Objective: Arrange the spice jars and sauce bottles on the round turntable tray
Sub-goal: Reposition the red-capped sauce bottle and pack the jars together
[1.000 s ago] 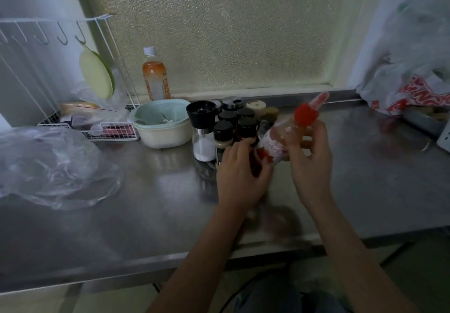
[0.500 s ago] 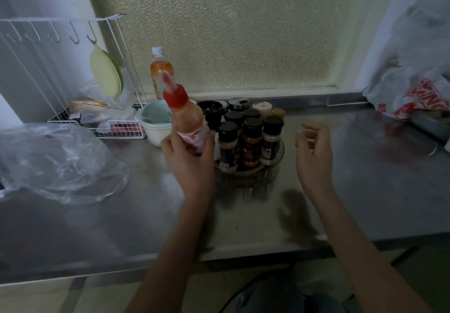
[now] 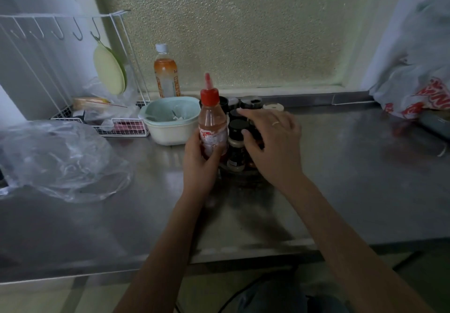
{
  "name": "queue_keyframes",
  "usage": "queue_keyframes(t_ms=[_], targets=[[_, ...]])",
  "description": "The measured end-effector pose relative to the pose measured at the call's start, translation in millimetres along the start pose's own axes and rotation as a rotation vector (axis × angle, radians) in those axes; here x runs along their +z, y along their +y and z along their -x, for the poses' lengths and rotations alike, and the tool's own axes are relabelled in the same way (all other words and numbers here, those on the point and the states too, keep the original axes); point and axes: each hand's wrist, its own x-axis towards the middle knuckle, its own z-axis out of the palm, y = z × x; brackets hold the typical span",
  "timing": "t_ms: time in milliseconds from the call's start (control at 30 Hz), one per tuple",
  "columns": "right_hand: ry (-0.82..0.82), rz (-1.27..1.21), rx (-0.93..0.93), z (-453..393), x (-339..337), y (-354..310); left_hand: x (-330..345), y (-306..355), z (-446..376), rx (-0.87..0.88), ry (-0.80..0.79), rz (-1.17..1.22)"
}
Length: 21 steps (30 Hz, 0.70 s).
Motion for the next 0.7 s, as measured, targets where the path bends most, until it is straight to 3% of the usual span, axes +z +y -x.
queue_keyframes(t_ms=[67, 400, 567, 700], targets=[[-0.07, 0.015, -0.007, -3.0, 9.6, 0.3, -0.5, 4.9, 1.5, 0.016, -0.027, 0.014], [-0.077, 0.055, 0.023, 5.0, 11.5, 8.6, 4.3, -5.0, 1.5, -0.028, -0.164, -0.123], [-0.116, 0.032, 0.006, 6.9, 11.7, 4.8, 9.9, -5.5, 2.2, -0.01, -0.137, -0.163], [0.069, -0.204, 0.064, 17.0, 4.1, 12.2, 7.1, -9.1, -0.2, -0.011, -0.073, -0.123]])
